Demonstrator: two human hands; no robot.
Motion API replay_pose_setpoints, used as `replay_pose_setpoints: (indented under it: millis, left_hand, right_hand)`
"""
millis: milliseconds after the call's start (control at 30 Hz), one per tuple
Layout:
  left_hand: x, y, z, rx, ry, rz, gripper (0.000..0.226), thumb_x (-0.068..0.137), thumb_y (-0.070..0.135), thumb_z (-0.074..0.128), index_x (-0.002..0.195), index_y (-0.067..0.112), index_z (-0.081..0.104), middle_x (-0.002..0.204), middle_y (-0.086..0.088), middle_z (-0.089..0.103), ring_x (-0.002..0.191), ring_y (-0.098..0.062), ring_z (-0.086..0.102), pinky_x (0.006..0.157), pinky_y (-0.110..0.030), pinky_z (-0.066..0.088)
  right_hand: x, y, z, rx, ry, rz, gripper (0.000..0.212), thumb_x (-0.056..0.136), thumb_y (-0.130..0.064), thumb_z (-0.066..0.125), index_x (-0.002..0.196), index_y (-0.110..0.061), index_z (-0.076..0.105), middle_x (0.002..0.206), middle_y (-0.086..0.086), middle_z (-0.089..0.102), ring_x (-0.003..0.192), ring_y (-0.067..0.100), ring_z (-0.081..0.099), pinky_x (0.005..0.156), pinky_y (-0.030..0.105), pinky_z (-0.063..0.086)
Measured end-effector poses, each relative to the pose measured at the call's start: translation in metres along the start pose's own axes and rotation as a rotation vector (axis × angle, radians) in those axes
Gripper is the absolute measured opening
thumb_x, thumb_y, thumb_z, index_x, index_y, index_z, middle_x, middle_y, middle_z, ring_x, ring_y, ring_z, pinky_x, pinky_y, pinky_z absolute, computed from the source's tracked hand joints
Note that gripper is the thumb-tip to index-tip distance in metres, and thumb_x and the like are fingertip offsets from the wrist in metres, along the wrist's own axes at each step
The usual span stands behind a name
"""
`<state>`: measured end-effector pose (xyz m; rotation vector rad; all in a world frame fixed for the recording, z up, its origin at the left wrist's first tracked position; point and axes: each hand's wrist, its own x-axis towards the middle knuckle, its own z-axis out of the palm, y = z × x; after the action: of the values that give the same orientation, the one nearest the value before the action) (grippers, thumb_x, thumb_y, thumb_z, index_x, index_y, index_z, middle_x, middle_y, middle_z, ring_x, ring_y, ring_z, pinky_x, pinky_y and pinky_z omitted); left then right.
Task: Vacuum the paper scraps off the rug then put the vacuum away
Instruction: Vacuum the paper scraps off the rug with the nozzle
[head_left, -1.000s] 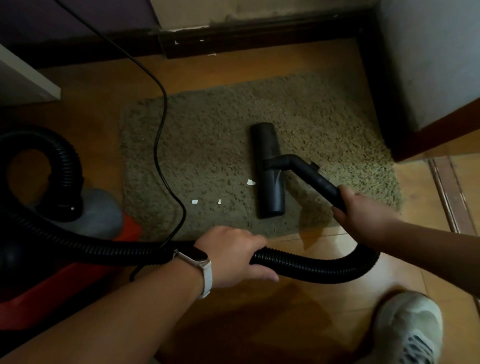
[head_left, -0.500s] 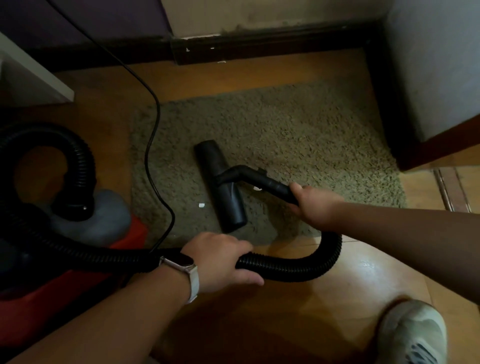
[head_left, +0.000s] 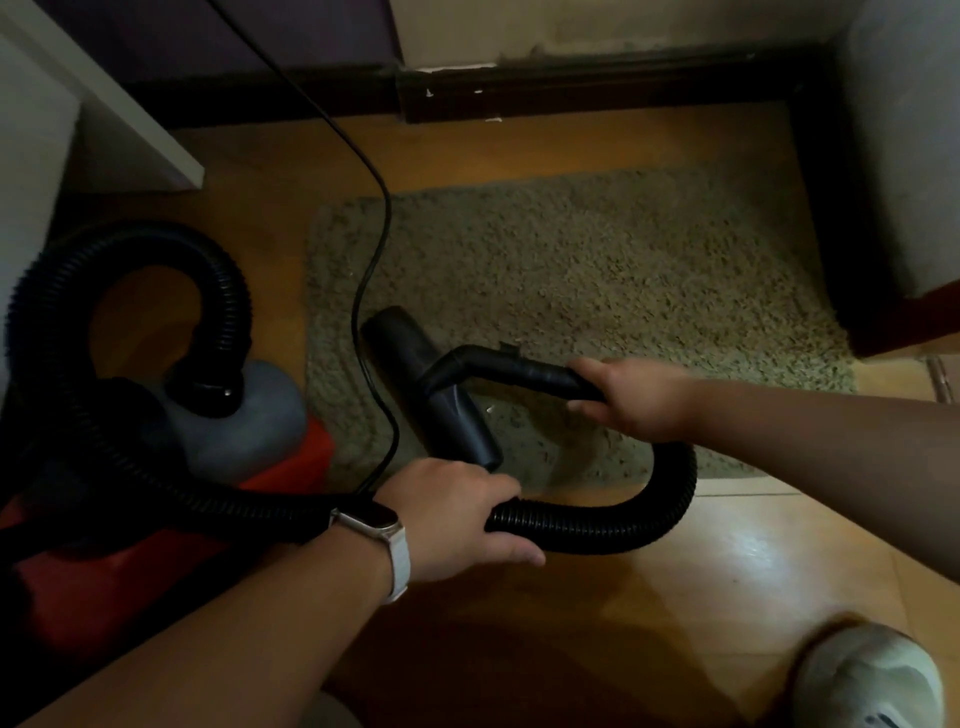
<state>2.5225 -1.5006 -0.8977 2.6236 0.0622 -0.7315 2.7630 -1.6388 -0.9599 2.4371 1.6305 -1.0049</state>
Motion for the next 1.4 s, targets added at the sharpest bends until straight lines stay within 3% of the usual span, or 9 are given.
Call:
replay_pose_setpoints:
  millis: [133, 300, 400, 567, 633, 733, 1033, 1233, 1400]
  left_hand:
    - [-0.01, -0.01, 0.003, 0.001, -0.014, -0.04, 0.056, 0.078, 0.088, 0.038, 0.095, 0.036, 0.052, 0.078, 0.013, 0.054, 0.069, -0.005, 0.053, 0.059, -0.026, 0.043]
    - [-0.013, -0.015, 0.006, -0.016, -0.007, -0.047, 0.058, 0.078, 0.089, 0.036, 0.093, 0.035, 0.052, 0.076, 0.012, 0.053, 0.067, -0.004, 0.051, 0.055, -0.026, 0.038]
    - [-0.011, -0.015, 0.006, -0.036, 0.008, -0.045, 0.06, 0.076, 0.09, 0.035, 0.092, 0.035, 0.052, 0.075, 0.012, 0.053, 0.066, -0.004, 0.051, 0.054, -0.026, 0.037]
    - [-0.003, -0.011, 0.005, -0.069, 0.033, -0.045, 0.061, 0.073, 0.093, 0.032, 0.088, 0.037, 0.05, 0.072, 0.012, 0.053, 0.062, -0.002, 0.05, 0.052, -0.027, 0.037]
    - [0.0, -0.009, 0.005, -0.076, 0.041, -0.046, 0.063, 0.071, 0.094, 0.03, 0.09, 0.037, 0.051, 0.072, 0.013, 0.053, 0.062, -0.001, 0.049, 0.053, -0.027, 0.039]
    - [0.003, -0.006, 0.004, -0.077, 0.072, -0.036, 0.063, 0.071, 0.094, 0.029, 0.088, 0.037, 0.051, 0.071, 0.013, 0.053, 0.061, 0.0, 0.049, 0.052, -0.026, 0.038]
    - [0.007, 0.0, -0.001, -0.038, 0.075, -0.026, 0.061, 0.073, 0.092, 0.031, 0.091, 0.036, 0.05, 0.074, 0.013, 0.053, 0.067, -0.004, 0.052, 0.058, -0.029, 0.045]
    - [0.007, 0.0, -0.002, -0.017, 0.023, -0.026, 0.056, 0.078, 0.088, 0.035, 0.095, 0.037, 0.051, 0.077, 0.012, 0.053, 0.069, -0.005, 0.053, 0.056, -0.027, 0.039]
    - [0.004, -0.004, 0.003, 0.013, -0.013, -0.059, 0.055, 0.079, 0.088, 0.035, 0.092, 0.036, 0.05, 0.077, 0.011, 0.053, 0.067, -0.006, 0.052, 0.06, -0.03, 0.047]
  right_hand:
    - [0.017, -0.012, 0.005, -0.014, -0.069, -0.009, 0.041, 0.099, -0.061, 0.037, 0.125, -0.03, 0.043, 0.081, -0.006, 0.055, 0.066, 0.011, 0.055, 0.054, 0.032, 0.044]
    - [0.018, -0.014, 0.014, -0.05, -0.095, 0.068, 0.053, 0.099, -0.061, 0.036, 0.14, -0.028, 0.035, 0.08, -0.011, 0.051, 0.067, 0.006, 0.052, 0.05, 0.028, 0.035]
    - [0.014, -0.009, 0.009, -0.036, -0.127, 0.093, 0.055, 0.099, -0.061, 0.036, 0.144, -0.031, 0.031, 0.081, -0.008, 0.057, 0.068, 0.01, 0.057, 0.056, 0.032, 0.046]
    - [-0.002, 0.008, 0.0, 0.022, -0.152, 0.152, 0.037, 0.099, -0.058, 0.041, 0.125, -0.032, 0.045, 0.081, -0.005, 0.062, 0.067, 0.013, 0.062, 0.065, 0.038, 0.056]
    - [-0.008, 0.014, 0.0, 0.029, -0.146, 0.18, 0.039, 0.099, -0.057, 0.042, 0.128, -0.031, 0.045, 0.082, -0.005, 0.062, 0.069, 0.013, 0.062, 0.065, 0.036, 0.054]
    - [-0.015, 0.021, -0.001, 0.035, -0.126, 0.209, 0.041, 0.099, -0.057, 0.043, 0.13, -0.03, 0.044, 0.082, -0.005, 0.061, 0.068, 0.013, 0.061, 0.059, 0.032, 0.049]
    - [-0.037, 0.04, 0.0, 0.116, 0.013, 0.223, 0.024, 0.097, -0.06, 0.044, 0.106, -0.039, 0.047, 0.071, -0.007, 0.061, 0.058, 0.009, 0.06, 0.046, 0.025, 0.037]
    - [-0.017, 0.028, -0.004, 0.092, -0.059, 0.085, 0.025, 0.097, -0.06, 0.045, 0.109, -0.037, 0.046, 0.077, -0.007, 0.06, 0.066, 0.009, 0.059, 0.055, 0.03, 0.044]
    - [0.006, 0.019, 0.011, 0.097, -0.135, 0.055, 0.027, 0.098, -0.058, 0.043, 0.11, -0.034, 0.046, 0.084, -0.004, 0.061, 0.072, 0.01, 0.058, 0.063, 0.032, 0.046]
